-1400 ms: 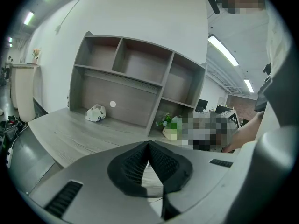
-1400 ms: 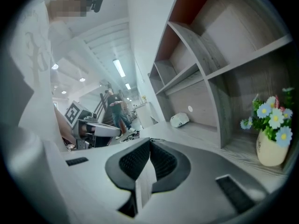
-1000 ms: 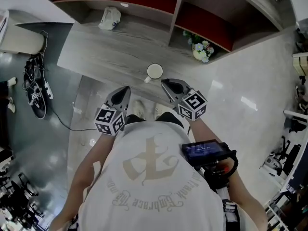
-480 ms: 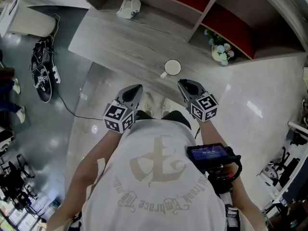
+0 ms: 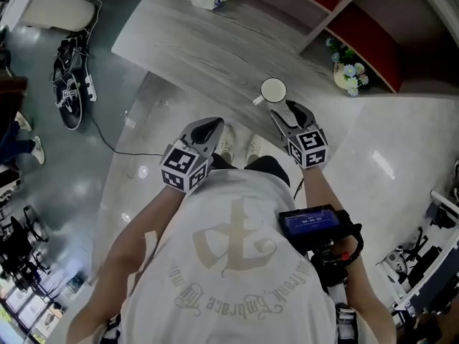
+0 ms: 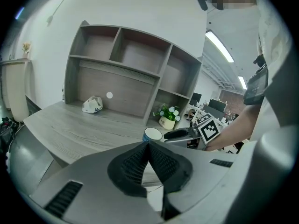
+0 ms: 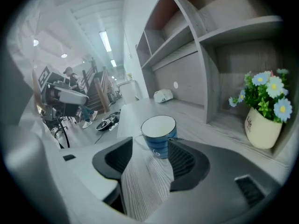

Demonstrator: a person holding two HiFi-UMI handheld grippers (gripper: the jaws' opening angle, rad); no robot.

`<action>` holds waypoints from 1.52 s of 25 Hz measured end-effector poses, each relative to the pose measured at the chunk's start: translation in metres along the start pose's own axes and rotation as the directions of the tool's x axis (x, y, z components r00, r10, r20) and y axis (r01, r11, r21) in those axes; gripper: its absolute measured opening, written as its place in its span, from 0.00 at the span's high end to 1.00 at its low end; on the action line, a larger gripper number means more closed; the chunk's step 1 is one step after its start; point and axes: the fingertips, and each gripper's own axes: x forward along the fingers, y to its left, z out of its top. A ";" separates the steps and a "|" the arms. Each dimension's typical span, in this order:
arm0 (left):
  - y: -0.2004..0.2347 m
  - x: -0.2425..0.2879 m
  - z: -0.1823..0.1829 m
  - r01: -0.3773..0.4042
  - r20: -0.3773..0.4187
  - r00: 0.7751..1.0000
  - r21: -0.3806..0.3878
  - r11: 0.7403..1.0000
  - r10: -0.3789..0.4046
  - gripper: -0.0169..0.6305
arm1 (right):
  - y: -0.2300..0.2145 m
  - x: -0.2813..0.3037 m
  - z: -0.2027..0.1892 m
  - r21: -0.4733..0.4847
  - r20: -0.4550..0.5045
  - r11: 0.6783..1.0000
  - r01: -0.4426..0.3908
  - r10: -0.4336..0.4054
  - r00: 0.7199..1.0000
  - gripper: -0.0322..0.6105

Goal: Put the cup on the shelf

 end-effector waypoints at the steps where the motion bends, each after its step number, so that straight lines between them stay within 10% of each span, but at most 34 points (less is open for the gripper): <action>1: 0.001 -0.001 -0.001 -0.005 0.000 1.000 -0.002 1.000 0.005 0.97 | -0.001 0.003 0.000 0.000 -0.003 1.000 -0.005 0.005 1.000 0.56; 6: 0.002 -0.006 -0.005 -0.020 -0.001 1.000 -0.010 1.000 0.020 0.97 | -0.004 0.012 -0.001 -0.040 -0.038 0.999 -0.015 0.014 0.999 0.40; 38: 0.009 -0.021 -0.015 -0.152 0.001 0.988 -0.088 0.985 0.152 0.97 | -0.015 0.083 -0.008 -0.338 -0.115 0.928 -0.159 0.127 0.985 0.31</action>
